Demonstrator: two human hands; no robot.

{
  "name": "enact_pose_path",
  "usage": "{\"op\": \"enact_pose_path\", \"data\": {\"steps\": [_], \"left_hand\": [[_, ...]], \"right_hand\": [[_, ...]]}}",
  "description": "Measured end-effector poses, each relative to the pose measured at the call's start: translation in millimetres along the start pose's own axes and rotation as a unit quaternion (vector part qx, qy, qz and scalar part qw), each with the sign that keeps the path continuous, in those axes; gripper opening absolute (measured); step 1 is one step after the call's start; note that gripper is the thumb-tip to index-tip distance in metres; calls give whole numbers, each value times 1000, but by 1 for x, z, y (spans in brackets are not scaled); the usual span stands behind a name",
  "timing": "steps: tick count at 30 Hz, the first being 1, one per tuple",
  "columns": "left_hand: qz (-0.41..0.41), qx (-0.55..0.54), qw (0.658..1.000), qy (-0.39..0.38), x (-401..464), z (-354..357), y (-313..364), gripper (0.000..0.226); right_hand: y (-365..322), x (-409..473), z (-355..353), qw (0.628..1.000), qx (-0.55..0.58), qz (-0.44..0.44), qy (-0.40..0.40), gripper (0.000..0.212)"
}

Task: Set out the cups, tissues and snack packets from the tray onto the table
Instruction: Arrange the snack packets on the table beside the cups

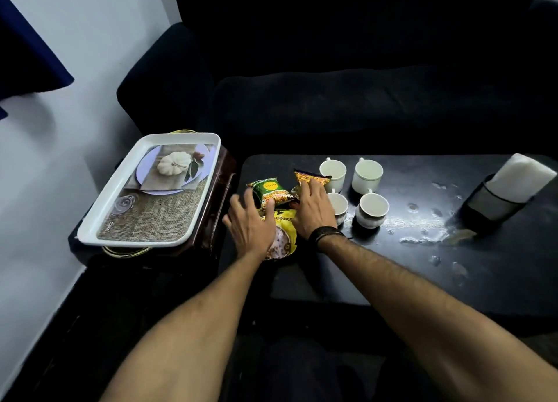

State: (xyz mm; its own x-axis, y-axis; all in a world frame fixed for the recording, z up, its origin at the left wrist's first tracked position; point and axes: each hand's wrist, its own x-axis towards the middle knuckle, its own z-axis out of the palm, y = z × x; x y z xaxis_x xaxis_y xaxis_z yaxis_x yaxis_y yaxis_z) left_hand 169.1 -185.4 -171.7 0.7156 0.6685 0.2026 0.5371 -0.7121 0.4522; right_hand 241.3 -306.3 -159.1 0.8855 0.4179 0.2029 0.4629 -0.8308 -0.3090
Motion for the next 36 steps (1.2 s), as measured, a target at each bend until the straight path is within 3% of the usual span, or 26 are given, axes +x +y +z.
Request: {"op": "enact_pose_path", "data": {"steps": [4,6,8,11,17,28,36], "left_hand": [[27,25,991,-127,37,9,28,63],[-17,31,976,-214,46,16,31,59],[-56,32,965,-255,49,18,25,58],[-42,33,967,-248,49,17,11,63],[75,77,969,-221,59,24,-6,68],[82,41,964,-248,91,42,0,66],[92,64,960,-257,110,46,9,68]], "right_hand": [[-3,6,10,997,51,-10,-53,74],[-5,11,12,993,91,-4,-69,74],[-4,17,14,989,99,-15,-108,78],[-1,28,15,982,88,-46,-158,79],[-3,57,21,984,-7,-109,-140,55],[-1,81,47,966,-25,36,-254,85],[2,99,50,966,-17,53,-254,92]]}}
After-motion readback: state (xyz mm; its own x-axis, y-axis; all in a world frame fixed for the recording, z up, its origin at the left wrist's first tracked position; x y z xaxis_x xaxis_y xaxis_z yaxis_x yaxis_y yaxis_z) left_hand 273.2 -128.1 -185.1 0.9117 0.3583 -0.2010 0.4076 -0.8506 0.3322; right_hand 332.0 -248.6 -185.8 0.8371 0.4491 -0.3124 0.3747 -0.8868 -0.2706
